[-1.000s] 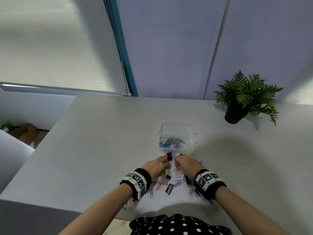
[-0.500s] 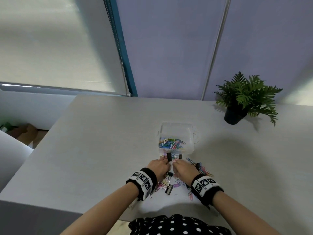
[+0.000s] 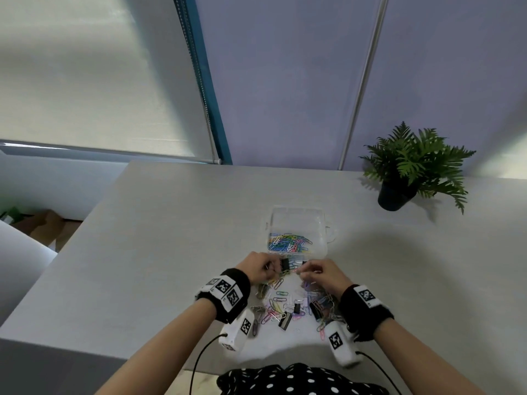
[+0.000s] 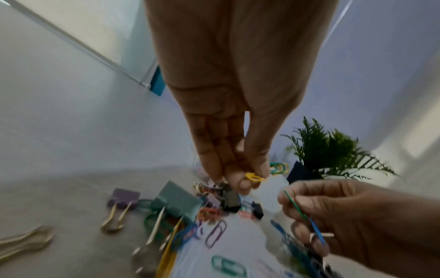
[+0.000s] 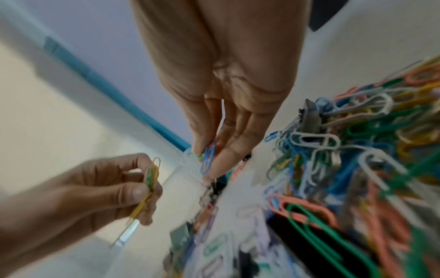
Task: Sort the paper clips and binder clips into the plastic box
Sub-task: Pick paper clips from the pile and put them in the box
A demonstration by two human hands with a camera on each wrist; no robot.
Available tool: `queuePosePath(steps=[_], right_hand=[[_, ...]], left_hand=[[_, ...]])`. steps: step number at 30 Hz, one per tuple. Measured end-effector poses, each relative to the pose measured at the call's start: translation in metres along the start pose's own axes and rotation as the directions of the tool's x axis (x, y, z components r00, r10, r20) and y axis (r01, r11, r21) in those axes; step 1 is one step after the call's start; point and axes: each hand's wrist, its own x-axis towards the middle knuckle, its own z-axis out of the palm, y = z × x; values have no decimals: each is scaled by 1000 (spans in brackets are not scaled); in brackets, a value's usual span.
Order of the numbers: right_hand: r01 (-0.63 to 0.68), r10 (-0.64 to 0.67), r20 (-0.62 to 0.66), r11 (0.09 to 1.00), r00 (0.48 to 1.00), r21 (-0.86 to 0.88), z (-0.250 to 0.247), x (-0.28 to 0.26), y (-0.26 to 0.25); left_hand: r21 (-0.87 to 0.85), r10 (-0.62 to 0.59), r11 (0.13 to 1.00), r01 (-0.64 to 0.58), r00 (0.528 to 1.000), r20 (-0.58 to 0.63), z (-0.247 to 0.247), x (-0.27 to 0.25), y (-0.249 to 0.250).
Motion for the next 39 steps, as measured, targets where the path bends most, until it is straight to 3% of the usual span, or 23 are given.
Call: queuePosePath(steps=[3,7,12,15,16,18,22,25,28,32,35,39], right_hand=[[-81,85,-13,978,996,193,-8,4,-9],[-67,92,-93,968,991,243,-20,22,-26],[-8,35,-197,991,980,136,-34,54,-48],[-9,-3,-202,998,979,-60,-33,66,-59],[-15,-26,-192,978,981,-209,-32,65,-62],[8,-113,-166,850,980,-527,-28,60,-65],[261,-331,16,712,943,-652,-11,32,-60],[361,-261,253,594,932,-719,8,16,-44],[378,-167,340,479,925,-792,29,13,-26],[410,-113,395,324,912,-853,46,11,-13],[399,-144,373,295,917,-868,50,11,-7],[377,-210,320,359,924,-854,53,8,0]], left_hand=[[-73,-25,997,20,997,-76,-10,10,3],[-121,-105,989,86,981,-165,-21,31,10],[-71,-171,985,159,958,-230,-34,57,18],[-6,-141,990,143,968,-206,-36,65,19],[5,-129,991,132,975,-182,-37,65,20],[19,-86,996,90,983,-160,-38,60,20],[-12,12,1000,-14,991,-136,-34,36,10],[46,32,998,-30,999,-28,-18,15,-1],[193,-19,981,11,999,38,4,2,-7],[298,-50,952,65,997,-57,29,-15,-9],[255,-83,962,99,994,-74,47,-26,-10],[263,-132,954,147,988,-76,64,-33,-4]])
